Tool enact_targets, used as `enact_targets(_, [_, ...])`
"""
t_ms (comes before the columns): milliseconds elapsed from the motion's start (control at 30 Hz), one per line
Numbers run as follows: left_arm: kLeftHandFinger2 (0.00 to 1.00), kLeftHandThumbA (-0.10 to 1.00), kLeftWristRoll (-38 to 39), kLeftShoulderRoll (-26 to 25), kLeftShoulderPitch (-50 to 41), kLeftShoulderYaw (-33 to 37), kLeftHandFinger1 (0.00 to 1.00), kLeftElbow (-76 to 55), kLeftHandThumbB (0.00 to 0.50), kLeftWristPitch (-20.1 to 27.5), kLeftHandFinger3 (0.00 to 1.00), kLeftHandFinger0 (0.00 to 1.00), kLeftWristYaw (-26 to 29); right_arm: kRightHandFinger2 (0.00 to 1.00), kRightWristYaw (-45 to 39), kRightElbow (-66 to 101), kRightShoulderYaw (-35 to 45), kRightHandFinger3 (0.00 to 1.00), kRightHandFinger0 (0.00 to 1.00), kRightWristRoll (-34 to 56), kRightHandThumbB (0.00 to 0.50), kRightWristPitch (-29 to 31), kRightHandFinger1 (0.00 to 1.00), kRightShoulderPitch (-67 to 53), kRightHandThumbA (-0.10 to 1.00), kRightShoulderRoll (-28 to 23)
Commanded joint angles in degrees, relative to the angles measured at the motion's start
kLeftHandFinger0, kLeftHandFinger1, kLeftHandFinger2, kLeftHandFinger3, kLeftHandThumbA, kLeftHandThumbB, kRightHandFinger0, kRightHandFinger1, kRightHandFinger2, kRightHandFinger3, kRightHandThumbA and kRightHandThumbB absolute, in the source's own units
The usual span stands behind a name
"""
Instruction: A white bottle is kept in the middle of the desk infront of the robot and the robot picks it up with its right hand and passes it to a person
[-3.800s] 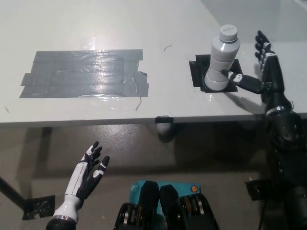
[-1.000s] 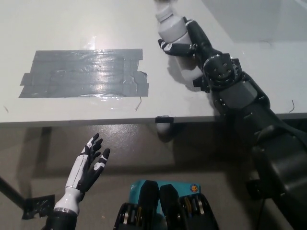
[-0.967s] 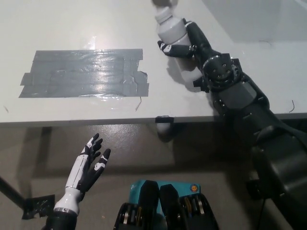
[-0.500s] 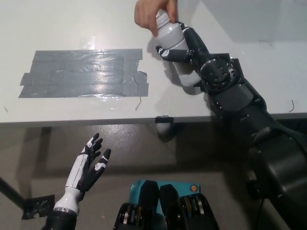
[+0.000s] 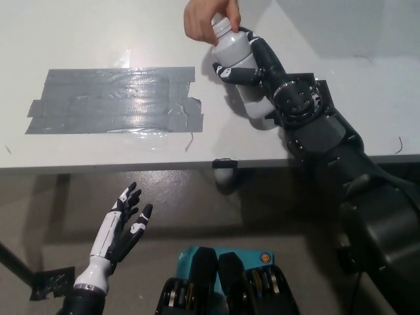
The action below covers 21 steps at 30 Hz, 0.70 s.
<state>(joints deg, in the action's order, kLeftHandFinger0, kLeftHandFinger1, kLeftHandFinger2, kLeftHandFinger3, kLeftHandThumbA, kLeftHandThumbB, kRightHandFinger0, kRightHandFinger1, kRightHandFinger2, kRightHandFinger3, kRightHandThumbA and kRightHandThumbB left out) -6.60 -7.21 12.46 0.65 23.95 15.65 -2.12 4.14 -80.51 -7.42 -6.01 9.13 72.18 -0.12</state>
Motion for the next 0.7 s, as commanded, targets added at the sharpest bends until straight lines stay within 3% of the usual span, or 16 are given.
enact_targets(0, [1.0,0.68,-0.24,-0.73,0.96,0.36,1.0,-1.9,0.065,0.59,1.0,1.0,-0.03,1.0,-3.8,1.18,2.45,1.0,1.0,2.55,0.484,1.34,1.0,2.98,0.53,-0.09])
enact_targets(233, [1.0,0.66,-0.08,-0.82,1.15,0.34,1.0,-1.63,0.049,0.62,1.0,1.0,-0.16,1.0,-6.77,1.75,1.97,1.0,1.0,1.11,0.5,2.63,1.0,2.16,0.76,-1.4])
enact_targets(667, [1.0,0.65,0.18,-0.8,1.09,0.36,1.0,-0.89,0.052,1.35,1.0,1.0,-0.11,1.0,-6.15,6.71,1.82,1.0,1.0,0.31,0.5,5.09,1.0,-0.43,0.8,-5.48])
